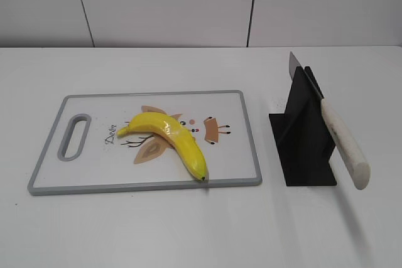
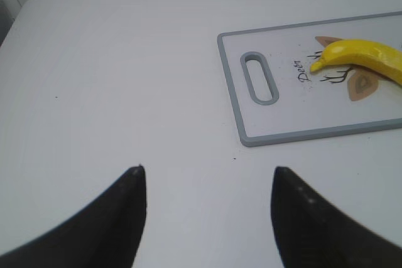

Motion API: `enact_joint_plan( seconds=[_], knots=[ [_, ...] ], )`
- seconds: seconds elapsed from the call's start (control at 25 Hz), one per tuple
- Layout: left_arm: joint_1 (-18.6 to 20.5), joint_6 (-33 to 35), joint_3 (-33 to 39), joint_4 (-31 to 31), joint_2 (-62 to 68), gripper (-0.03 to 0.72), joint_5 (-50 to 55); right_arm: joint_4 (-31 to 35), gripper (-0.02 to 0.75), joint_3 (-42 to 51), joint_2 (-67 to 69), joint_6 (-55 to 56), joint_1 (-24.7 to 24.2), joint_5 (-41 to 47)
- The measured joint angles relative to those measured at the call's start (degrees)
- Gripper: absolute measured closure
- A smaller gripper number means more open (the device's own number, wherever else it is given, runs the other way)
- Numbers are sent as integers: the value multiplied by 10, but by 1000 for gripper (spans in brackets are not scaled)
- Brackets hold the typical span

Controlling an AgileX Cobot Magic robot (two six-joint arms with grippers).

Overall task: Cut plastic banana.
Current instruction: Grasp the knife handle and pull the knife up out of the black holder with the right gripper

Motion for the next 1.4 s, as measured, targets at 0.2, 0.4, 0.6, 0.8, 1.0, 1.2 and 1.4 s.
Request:
enact_joint_plan(
  seconds=[0.2, 0.4, 0.6, 0.8, 1.0, 1.2, 1.4],
  knots=[
    [0, 0, 0, 0, 0, 101, 0, 0, 148, 0, 0, 0, 0, 0],
    [0, 0, 0, 0, 0, 101, 0, 0, 148, 0, 0, 0, 0, 0],
    [0, 0, 0, 0, 0, 101, 0, 0, 148, 0, 0, 0, 0, 0],
    [0, 0, 0, 0, 0, 101, 0, 0, 148, 0, 0, 0, 0, 0],
    [0, 0, 0, 0, 0, 101, 0, 0, 148, 0, 0, 0, 0, 0],
    [0, 0, 0, 0, 0, 101, 0, -1, 148, 0, 0, 0, 0, 0],
    [0, 0, 0, 0, 0, 101, 0, -1, 148, -8, 51, 2, 0, 1]
  ],
)
